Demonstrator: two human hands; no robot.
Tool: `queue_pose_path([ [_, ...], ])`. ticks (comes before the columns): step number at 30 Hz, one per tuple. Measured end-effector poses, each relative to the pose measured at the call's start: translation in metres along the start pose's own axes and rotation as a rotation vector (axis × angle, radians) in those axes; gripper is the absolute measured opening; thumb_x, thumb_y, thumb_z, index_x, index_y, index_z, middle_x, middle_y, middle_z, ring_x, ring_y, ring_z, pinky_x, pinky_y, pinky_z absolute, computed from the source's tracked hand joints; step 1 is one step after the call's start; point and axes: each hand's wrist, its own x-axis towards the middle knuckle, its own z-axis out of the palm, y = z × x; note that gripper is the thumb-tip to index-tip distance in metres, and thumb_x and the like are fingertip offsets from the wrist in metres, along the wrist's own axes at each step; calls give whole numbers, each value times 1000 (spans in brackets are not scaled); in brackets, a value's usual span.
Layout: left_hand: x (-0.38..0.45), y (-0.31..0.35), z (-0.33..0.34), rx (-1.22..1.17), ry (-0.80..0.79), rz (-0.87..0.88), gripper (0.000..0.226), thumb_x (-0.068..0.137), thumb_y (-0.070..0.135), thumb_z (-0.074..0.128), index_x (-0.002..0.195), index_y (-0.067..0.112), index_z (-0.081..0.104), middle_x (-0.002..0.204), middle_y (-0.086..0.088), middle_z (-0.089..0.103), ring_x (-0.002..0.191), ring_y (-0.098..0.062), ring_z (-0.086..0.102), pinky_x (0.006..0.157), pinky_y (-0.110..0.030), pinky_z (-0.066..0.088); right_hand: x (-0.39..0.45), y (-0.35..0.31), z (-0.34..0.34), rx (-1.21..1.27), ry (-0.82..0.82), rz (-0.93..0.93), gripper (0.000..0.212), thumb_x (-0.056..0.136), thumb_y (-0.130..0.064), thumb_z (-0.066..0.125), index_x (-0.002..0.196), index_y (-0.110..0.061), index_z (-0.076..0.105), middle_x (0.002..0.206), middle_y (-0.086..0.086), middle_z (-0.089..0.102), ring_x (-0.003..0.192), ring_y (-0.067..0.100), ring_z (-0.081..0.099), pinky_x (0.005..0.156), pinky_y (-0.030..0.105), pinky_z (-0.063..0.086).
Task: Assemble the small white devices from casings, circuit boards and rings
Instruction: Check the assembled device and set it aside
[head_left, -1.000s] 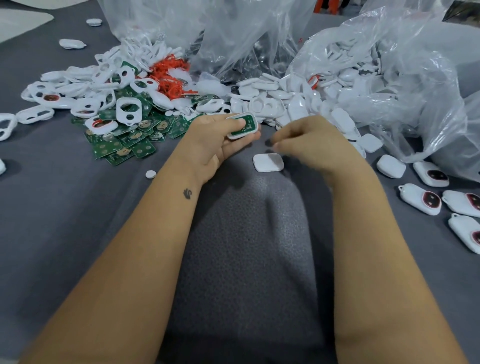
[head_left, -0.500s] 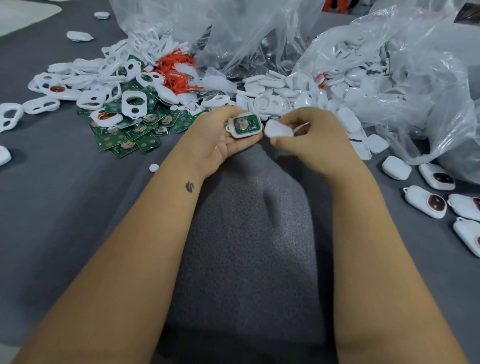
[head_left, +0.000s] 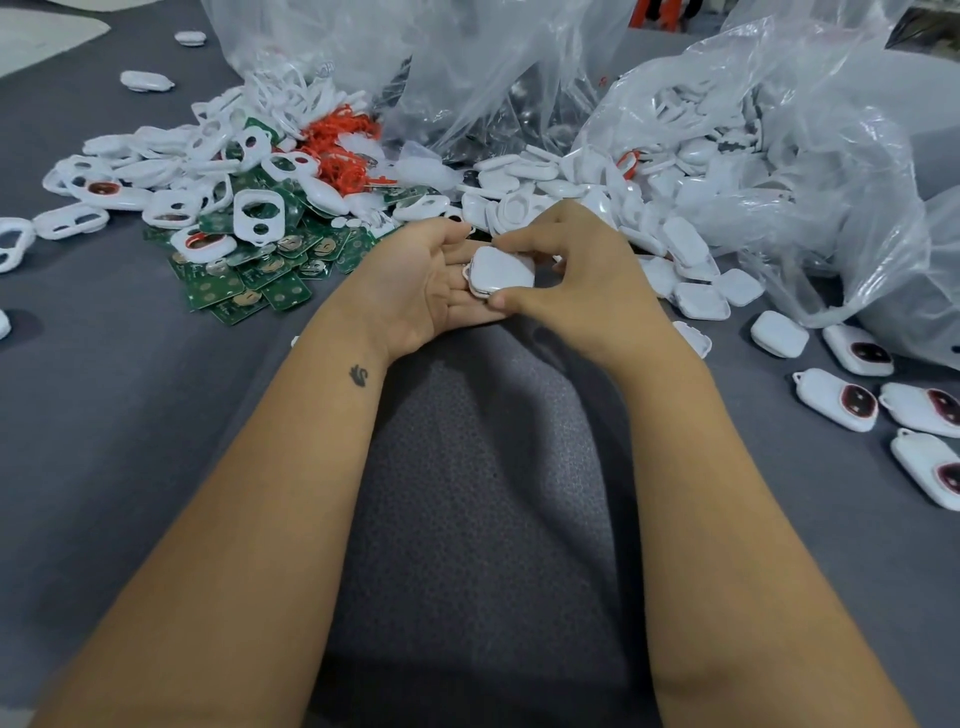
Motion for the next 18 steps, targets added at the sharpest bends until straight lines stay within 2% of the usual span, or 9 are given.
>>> queue_pose_path([
  [7, 3, -1, -3, 31, -18, -5, 41, 101, 18, 28, 109, -6, 61, 97, -16, 74, 75, -25, 73, 63, -35, 60, 0, 0, 1, -32, -19, -8, 44, 74, -15, 81, 116, -19, 70, 100, -5, 48, 93, 8, 47, 77, 8, 35],
  [12, 4, -3, -6, 71, -28, 16, 36, 98, 9, 34, 119, -8, 59, 106, -20, 70, 79, -26, 71, 73, -37, 61, 0, 0, 1, -41, -45, 4, 47, 75, -15, 80, 120, -18, 69, 103, -2, 47, 98, 11, 47, 82, 14, 36],
  [15, 4, -7, -6, 168, -31, 91, 29, 98, 1, 45, 121, -8, 60, 106, -19, 69, 80, -20, 69, 75, -31, 61, -1, 1, 2, -35, -40, 3, 48, 76, -15, 80, 122, -19, 68, 104, -1, 47, 98, 9, 45, 80, 10, 34],
  [18, 4, -10, -6, 187, -23, 142, 23, 97, -2, 49, 115, -3, 63, 98, -12, 72, 76, -14, 71, 72, -26, 60, -1, 2, 3, -26, -25, 5, 48, 75, -16, 80, 122, -19, 68, 102, -1, 46, 95, 8, 44, 74, 2, 31],
])
